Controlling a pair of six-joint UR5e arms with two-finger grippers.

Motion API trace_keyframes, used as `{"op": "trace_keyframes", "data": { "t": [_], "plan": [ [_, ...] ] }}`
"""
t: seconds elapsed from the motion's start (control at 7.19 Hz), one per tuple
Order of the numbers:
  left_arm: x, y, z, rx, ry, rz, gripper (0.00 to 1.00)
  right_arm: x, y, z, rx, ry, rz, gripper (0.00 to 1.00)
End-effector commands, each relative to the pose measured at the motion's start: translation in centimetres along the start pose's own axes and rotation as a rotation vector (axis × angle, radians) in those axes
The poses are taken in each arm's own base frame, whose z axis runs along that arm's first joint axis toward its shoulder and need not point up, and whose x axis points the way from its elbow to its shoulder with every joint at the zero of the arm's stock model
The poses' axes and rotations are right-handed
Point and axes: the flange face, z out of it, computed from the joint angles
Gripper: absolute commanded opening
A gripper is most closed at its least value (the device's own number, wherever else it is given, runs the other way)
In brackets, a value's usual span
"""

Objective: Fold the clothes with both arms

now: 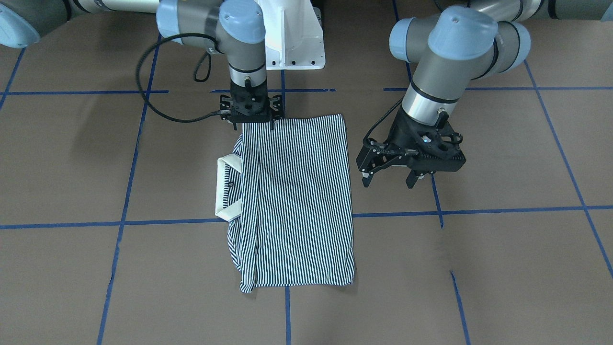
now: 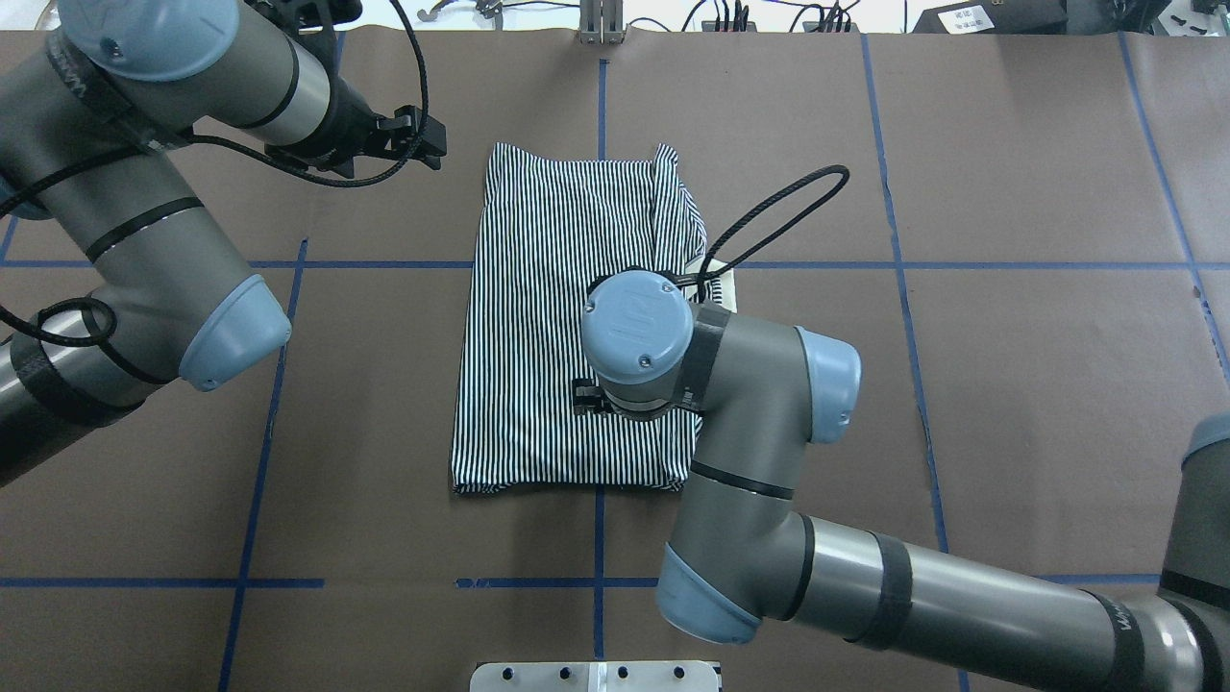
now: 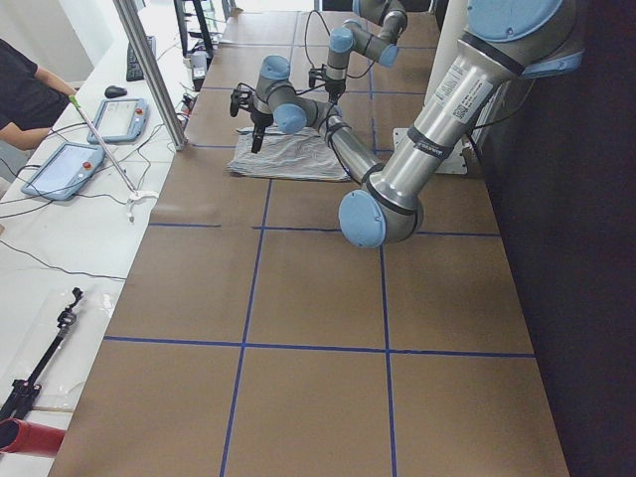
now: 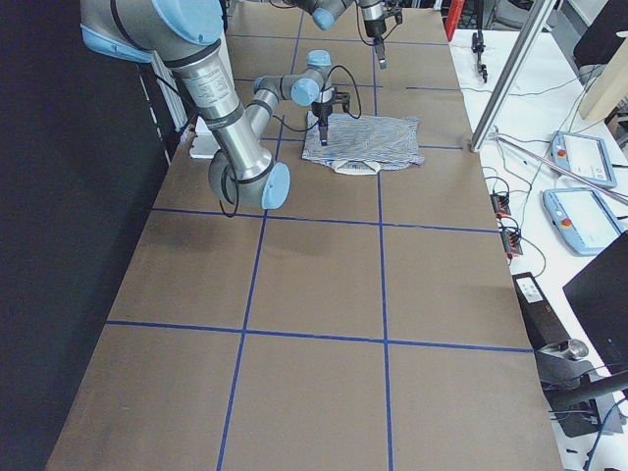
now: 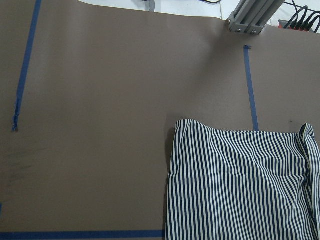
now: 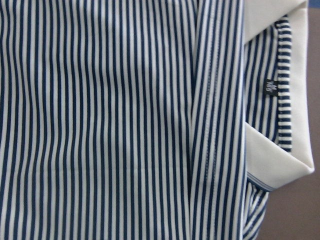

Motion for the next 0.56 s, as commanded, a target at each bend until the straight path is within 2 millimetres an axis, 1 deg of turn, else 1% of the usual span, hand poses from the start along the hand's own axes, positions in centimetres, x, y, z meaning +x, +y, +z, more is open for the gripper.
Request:
{"op": "trace_keyframes", "data": {
  "t": [0.0,0.42],
  "plan": [
    [-0.3,0.6,-0.2,-0.007,-0.003,0.0,1.0,-1.2,0.1,1.1,-0.084,0.062,-0.05,1.0],
    [-0.2,0.8,0.1,-0.011,0.0,0.002,1.0,1.1,0.7,3.9,-0.115,0.112,-0.102,1.0]
  ]
}}
